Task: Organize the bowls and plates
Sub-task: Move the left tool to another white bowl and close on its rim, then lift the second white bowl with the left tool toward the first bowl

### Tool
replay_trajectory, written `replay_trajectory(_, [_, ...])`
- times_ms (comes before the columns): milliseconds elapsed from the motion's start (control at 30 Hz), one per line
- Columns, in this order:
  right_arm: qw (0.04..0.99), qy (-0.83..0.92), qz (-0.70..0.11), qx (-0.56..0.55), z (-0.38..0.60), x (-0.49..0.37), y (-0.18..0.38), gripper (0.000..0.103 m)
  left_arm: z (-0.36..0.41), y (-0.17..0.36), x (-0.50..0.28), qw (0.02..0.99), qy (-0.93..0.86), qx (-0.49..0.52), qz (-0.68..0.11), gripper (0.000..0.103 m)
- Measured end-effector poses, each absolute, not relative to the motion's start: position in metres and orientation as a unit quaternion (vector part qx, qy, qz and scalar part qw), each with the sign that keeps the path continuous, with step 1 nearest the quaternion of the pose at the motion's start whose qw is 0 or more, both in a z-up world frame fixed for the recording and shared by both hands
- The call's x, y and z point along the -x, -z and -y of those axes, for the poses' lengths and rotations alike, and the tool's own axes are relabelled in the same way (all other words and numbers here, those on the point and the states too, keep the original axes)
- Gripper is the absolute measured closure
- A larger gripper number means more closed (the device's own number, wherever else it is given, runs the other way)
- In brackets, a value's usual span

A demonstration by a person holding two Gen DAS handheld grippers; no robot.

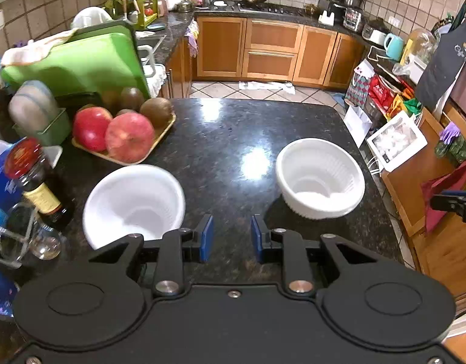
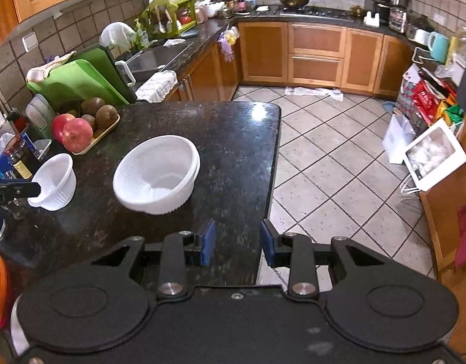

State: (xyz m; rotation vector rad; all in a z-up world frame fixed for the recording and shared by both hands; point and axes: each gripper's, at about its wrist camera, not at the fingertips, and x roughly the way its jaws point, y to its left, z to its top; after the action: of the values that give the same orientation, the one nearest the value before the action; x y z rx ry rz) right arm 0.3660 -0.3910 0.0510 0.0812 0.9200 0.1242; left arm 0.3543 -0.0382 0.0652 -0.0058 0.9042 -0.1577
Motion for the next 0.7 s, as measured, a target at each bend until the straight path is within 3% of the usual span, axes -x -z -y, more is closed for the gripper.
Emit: replay_trajectory(700, [0.883, -0.119, -0.45, -0.064, 0.372, -0.449, -0.035, 0.068, 0.098, -0.04, -0.429, 0.879, 0.096, -0.009, -0.468, 0.07])
